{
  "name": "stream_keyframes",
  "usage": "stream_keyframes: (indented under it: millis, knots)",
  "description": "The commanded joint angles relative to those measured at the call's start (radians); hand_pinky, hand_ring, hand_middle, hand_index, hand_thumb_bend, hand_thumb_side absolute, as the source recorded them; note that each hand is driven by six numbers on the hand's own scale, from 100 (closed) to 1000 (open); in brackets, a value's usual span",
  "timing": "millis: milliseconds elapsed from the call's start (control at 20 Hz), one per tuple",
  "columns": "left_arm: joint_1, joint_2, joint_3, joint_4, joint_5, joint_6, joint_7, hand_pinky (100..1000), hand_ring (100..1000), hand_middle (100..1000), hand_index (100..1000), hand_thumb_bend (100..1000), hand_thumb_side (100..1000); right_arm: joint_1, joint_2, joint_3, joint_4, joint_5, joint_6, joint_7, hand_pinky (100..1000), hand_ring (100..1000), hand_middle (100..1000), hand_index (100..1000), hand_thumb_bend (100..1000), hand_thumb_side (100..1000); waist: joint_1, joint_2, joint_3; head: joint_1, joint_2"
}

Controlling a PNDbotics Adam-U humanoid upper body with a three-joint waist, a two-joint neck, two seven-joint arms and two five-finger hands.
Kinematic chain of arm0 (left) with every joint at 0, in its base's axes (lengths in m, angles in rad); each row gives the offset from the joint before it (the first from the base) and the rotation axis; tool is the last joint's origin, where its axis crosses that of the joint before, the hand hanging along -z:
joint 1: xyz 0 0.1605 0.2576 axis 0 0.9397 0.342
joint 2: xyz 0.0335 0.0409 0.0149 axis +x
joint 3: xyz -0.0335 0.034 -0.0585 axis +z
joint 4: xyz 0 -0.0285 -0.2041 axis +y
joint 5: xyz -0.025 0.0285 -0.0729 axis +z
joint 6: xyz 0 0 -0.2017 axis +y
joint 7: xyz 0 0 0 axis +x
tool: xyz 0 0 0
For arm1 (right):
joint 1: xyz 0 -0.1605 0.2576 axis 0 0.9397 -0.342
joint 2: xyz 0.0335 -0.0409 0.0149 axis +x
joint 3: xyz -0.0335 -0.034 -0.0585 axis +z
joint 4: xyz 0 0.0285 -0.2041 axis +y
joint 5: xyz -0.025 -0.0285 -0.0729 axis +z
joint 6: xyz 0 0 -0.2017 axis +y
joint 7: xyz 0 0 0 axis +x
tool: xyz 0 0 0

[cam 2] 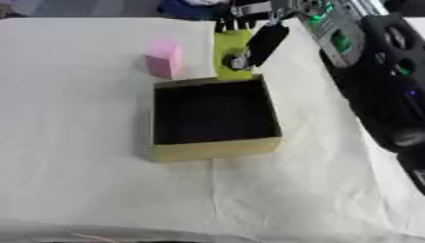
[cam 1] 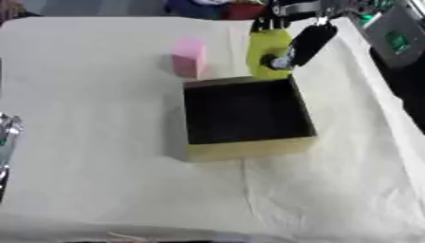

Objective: Pick up objects on the table and place them in the box.

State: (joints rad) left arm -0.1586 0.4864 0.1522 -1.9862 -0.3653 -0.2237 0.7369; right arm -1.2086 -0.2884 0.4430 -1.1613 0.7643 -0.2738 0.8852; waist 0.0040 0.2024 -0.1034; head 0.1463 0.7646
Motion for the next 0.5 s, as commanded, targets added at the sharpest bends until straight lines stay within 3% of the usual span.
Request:
stream_keyframes:
  millis: [50, 450, 500]
  knots:
    - [-0.006, 0.031, 0.012, -0.014, -0.006, 0.003, 0.002, 713, 721, 704, 922, 188, 760, -0.012, -0.016, 0.008, 0.013, -0.014, -0.039, 0.022, 704, 677, 494, 706, 100, 508, 0.002, -0.014, 0.001, -0.004, 0.005]
    - [-0.007, 0.028, 0.012, -0.014, -0.005, 0.002, 0.003, 712, 720, 705, 921, 186, 761, 0.022, 0.002, 0.039, 0.099, -0.076, -0.073, 0.021, 687, 667, 498, 710, 100, 549, 0.005, -0.010, 0.005, -0.009, 0.005]
    - [-0.007, 0.027, 0.013, -0.014, -0.005, 0.002, 0.003, 712, 721, 705, 921, 186, 761, 0.028, 0.004, 0.041, 0.104, -0.082, -0.077, 0.021, 685, 665, 496, 709, 100, 517, 0.006, -0.009, 0.005, -0.009, 0.005]
